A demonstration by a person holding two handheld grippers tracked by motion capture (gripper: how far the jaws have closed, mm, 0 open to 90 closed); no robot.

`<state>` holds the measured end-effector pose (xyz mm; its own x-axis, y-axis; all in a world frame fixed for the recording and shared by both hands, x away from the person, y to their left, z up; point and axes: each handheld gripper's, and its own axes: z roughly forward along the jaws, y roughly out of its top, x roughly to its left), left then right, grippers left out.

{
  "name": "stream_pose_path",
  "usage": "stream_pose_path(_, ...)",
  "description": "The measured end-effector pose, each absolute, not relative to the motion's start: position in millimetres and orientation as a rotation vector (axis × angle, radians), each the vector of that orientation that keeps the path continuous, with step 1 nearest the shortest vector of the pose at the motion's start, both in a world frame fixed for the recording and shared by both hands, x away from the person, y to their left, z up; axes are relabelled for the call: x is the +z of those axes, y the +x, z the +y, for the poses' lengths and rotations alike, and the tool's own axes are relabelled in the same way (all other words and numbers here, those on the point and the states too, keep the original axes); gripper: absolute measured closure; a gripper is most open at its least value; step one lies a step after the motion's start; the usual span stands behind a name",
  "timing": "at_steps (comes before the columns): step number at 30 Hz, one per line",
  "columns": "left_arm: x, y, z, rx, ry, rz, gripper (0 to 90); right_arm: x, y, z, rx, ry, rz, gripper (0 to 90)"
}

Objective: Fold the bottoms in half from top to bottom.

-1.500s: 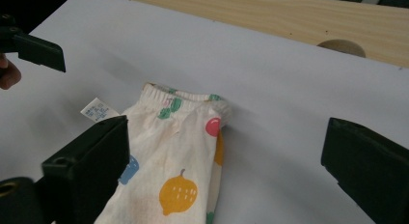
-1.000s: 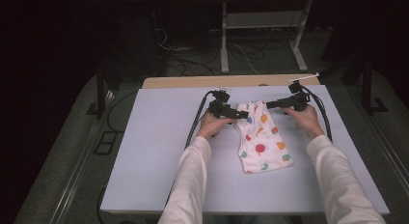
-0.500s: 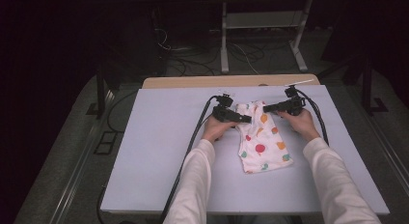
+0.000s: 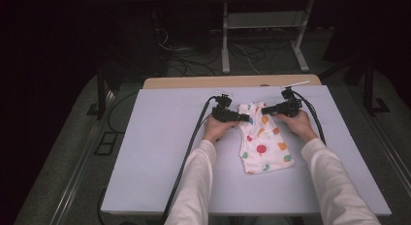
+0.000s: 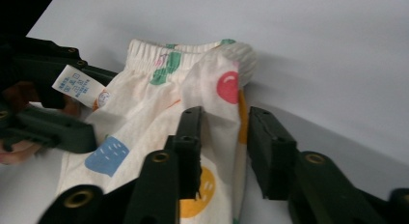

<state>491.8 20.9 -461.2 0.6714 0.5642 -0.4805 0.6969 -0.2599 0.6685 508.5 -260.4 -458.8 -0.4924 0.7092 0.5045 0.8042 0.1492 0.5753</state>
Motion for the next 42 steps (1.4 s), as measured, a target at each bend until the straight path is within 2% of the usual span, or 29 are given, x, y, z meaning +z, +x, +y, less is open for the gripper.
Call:
stream_pose_path(6, -462.7, 492.6, 21.4, -0.149, 1.962, 1.016, 69.7, -461.2, 508.1, -254.9, -1.229, -1.540, -2.252, 85.4)
stream_pose_path(11, -463.4, 491.5, 20.0, -0.121, 1.984, 0.999, 83.9, -457.0, 503.5, -257.5, -1.251, -1.529, -2.251, 87.9)
stream_pose_path(21, -460.0, 484.5, 19.8, -0.046, 1.959, 0.941, 86.3, -455.2, 486.7, -271.2, -1.352, -1.533, -2.248, 88.2)
stream_pose_path(42, -437.5, 468.9, 28.8, -0.090, 1.883, 0.883, 86.3, -438.4, 459.2, -280.2, -1.507, -1.450, -2.248, 88.3)
